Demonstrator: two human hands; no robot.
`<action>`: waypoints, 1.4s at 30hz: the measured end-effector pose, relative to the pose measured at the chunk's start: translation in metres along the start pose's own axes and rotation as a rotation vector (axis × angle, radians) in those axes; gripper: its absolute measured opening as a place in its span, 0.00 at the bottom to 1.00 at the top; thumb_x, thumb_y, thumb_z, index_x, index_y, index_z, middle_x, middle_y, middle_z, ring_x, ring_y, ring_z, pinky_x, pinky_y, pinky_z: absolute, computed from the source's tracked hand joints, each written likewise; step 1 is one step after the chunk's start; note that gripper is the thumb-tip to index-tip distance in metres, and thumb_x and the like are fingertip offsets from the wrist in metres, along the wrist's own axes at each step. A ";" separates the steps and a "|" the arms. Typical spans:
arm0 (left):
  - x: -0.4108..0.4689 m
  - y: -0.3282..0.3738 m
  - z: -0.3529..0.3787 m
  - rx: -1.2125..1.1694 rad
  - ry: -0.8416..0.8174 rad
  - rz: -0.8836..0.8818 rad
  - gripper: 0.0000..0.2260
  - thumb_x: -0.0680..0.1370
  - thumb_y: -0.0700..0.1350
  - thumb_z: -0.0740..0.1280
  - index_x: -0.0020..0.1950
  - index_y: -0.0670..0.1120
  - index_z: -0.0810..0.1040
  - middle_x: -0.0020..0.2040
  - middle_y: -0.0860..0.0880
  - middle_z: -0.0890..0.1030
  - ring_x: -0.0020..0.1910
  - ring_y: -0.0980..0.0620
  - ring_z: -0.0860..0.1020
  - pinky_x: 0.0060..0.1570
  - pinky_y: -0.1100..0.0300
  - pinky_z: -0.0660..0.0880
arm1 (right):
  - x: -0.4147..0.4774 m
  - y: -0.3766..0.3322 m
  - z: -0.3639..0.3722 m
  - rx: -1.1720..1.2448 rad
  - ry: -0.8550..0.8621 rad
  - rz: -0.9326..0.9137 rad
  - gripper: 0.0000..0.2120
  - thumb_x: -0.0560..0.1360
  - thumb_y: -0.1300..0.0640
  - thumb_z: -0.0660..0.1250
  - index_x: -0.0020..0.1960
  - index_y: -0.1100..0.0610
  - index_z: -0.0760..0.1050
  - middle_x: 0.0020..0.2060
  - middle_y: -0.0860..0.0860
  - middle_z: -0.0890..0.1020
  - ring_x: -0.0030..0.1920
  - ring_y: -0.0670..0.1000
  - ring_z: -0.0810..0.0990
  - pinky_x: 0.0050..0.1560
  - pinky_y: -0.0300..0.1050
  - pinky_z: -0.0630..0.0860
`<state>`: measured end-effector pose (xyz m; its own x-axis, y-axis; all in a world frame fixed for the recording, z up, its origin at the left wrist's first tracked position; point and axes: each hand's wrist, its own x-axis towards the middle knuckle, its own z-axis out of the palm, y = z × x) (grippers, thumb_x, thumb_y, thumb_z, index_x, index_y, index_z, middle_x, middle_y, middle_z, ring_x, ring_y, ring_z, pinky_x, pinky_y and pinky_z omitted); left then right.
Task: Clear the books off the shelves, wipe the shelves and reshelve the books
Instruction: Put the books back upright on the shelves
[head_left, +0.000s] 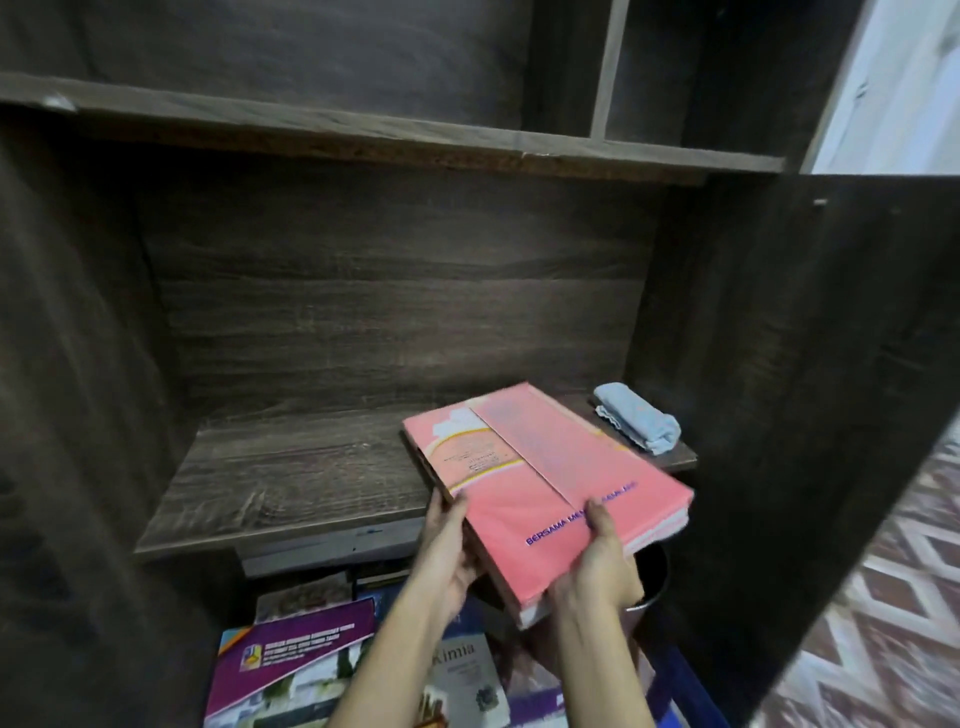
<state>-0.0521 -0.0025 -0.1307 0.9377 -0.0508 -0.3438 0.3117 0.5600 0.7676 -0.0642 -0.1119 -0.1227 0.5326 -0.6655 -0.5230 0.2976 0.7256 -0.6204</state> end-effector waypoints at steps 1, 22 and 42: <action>0.001 -0.001 0.000 0.026 0.023 0.000 0.17 0.80 0.45 0.62 0.68 0.55 0.67 0.49 0.47 0.80 0.37 0.53 0.76 0.32 0.62 0.73 | 0.001 0.003 -0.002 0.050 0.018 0.049 0.14 0.64 0.64 0.78 0.47 0.63 0.79 0.43 0.56 0.84 0.40 0.56 0.83 0.44 0.55 0.81; -0.004 0.003 -0.018 0.363 0.061 0.077 0.12 0.83 0.44 0.55 0.64 0.47 0.72 0.46 0.47 0.80 0.38 0.53 0.78 0.28 0.61 0.76 | -0.014 0.044 0.013 -0.092 0.000 0.179 0.28 0.70 0.55 0.75 0.64 0.64 0.70 0.53 0.60 0.79 0.43 0.56 0.79 0.42 0.51 0.77; -0.005 0.010 -0.020 0.517 0.118 0.162 0.15 0.81 0.42 0.60 0.68 0.44 0.69 0.62 0.47 0.76 0.57 0.47 0.77 0.57 0.52 0.73 | 0.019 -0.039 -0.014 -1.080 -0.045 -0.640 0.39 0.74 0.44 0.67 0.76 0.60 0.55 0.75 0.58 0.59 0.76 0.58 0.52 0.73 0.51 0.51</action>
<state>-0.0572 0.0201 -0.1319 0.9656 0.1114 -0.2349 0.2279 0.0725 0.9710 -0.0766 -0.1556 -0.1168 0.5658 -0.8227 0.0549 -0.2761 -0.2519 -0.9275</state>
